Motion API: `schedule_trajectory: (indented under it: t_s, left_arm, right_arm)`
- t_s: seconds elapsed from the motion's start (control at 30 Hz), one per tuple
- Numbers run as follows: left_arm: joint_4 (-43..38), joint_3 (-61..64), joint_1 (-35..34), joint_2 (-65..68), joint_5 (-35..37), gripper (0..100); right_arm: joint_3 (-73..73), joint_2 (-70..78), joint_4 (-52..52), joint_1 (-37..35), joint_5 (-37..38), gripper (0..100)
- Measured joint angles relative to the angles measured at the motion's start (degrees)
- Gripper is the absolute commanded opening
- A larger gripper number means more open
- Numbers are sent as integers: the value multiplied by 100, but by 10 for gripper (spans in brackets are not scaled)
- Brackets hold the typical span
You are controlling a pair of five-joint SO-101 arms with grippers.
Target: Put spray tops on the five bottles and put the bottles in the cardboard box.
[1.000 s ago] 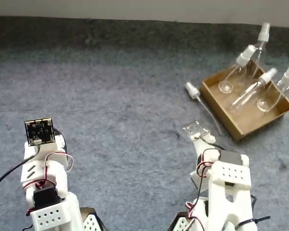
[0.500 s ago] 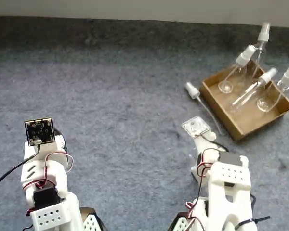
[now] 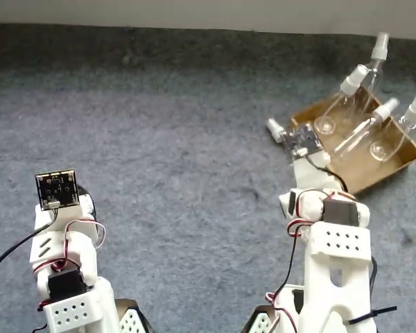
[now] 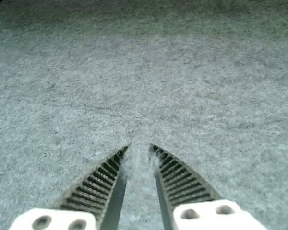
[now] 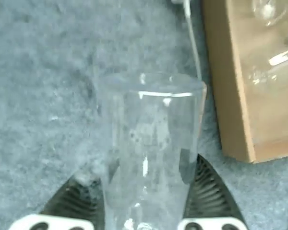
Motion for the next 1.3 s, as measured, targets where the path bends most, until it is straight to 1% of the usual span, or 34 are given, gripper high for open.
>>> schedule_trajectory:
  t_s: [0.07,0.23,0.33,0.47,0.63,0.8,0.93,1.1,1.2,1.3]
  left_arm:
    - [0,0,0,0,0,18]
    - [0,0,0,0,0,18]
    - [0,0,0,0,0,18]
    - [0,0,0,0,0,18]
    - [0,0,0,0,0,18]
    - [0,0,0,0,0,18]
    - [0,0,149,0,0,18]
    - [0,0,158,0,0,18]
    - [0,0,158,0,0,18]
    - [0,0,158,0,0,18]
  right_arm:
    - [-273,0,18,-193,-202,64]
    - [-1055,0,457,-826,-695,64]
    - [-1477,0,686,-1081,-976,64]
    - [-1934,0,879,-1222,-1301,64]
    - [-2277,114,958,-1222,-1565,64]
    - [-2848,1108,958,-1231,-1820,64]
    - [-3297,2277,958,-1222,-1837,64]
    - [-3569,3516,958,-1240,-1846,64]
    - [-3569,4114,949,-1442,-1846,64]
    - [-3587,4642,949,-1829,-1846,64]
